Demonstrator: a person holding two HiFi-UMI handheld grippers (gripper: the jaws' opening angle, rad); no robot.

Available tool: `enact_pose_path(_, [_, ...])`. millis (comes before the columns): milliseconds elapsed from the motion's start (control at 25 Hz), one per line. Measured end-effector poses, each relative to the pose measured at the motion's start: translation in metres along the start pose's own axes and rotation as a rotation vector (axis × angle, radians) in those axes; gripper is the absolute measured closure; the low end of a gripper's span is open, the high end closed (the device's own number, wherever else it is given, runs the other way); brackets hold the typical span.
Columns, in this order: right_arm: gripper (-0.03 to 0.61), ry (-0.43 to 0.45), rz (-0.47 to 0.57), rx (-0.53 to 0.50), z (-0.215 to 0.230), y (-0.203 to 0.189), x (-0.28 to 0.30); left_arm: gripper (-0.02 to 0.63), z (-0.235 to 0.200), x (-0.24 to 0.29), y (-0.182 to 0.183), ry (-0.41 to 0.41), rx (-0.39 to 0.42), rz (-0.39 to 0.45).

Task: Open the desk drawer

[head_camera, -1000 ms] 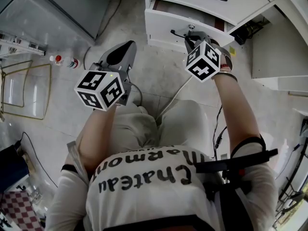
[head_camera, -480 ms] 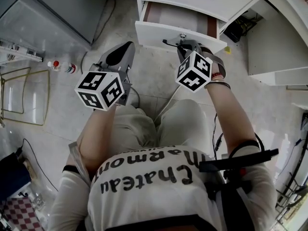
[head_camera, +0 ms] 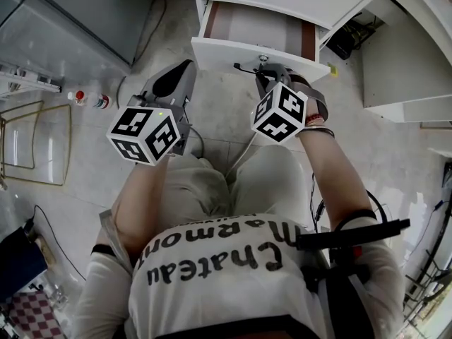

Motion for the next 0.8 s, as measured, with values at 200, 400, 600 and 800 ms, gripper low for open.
enact_pose_path(200, [0.545,-0.004,-0.013,0.007,0.0000,0.0014,-0.0019,0.598,-0.0006,-0.0002,0.0005,0.002,0.000,-0.003])
enact_pose_path(400, [0.545,-0.004,-0.004,0.019,-0.0029,0.0015,-0.0044,0.598,-0.0005,-0.0016,-0.0018,0.011,0.007,-0.010])
enact_pose_path(600, [0.545,-0.002,-0.003,0.023,-0.0050,0.0021,-0.0065,0.598,0.0004,0.0010,-0.0029,0.004,0.006,-0.018])
enact_pose_path(800, [0.545,0.000,-0.004,0.026,-0.0073,0.0042,-0.0084,0.598,-0.0004,0.0012,-0.0009,0.009,0.015,-0.013])
Point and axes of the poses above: the fingertips, and each gripper's own axes: x forward along the fingers, z to its right, y out of its top, the point moved 4 cm from there along -x, backward along the fingers, and after that the axes turned 12 degrees about -y, right-handed, at the moved point
